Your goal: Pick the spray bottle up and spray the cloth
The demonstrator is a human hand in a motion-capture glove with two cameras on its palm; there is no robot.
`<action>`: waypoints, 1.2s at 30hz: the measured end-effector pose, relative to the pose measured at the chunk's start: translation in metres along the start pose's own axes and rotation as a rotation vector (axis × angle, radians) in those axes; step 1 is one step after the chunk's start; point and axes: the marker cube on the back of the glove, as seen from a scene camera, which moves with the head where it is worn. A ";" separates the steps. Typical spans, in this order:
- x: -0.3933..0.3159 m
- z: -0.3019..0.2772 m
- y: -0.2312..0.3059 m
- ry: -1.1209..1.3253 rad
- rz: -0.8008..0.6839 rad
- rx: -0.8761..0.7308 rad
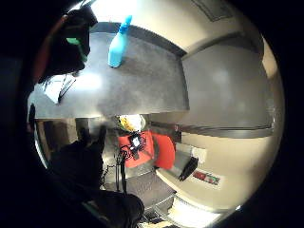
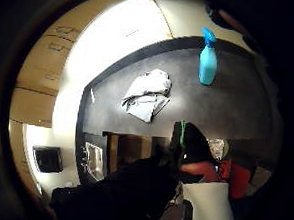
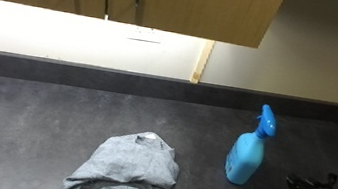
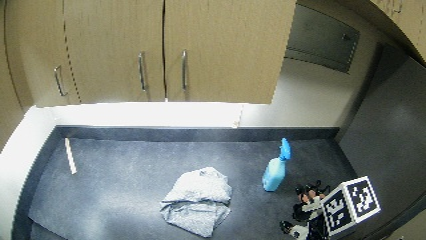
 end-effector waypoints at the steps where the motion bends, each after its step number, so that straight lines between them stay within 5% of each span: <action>1: 0.000 -0.001 -0.001 0.001 -0.001 0.003; 22: -0.027 -0.060 -0.068 0.002 -0.140 0.159; 30: -0.018 -0.033 -0.061 -0.400 -0.111 0.215; 36: -0.006 0.014 -0.058 -0.995 -0.008 0.313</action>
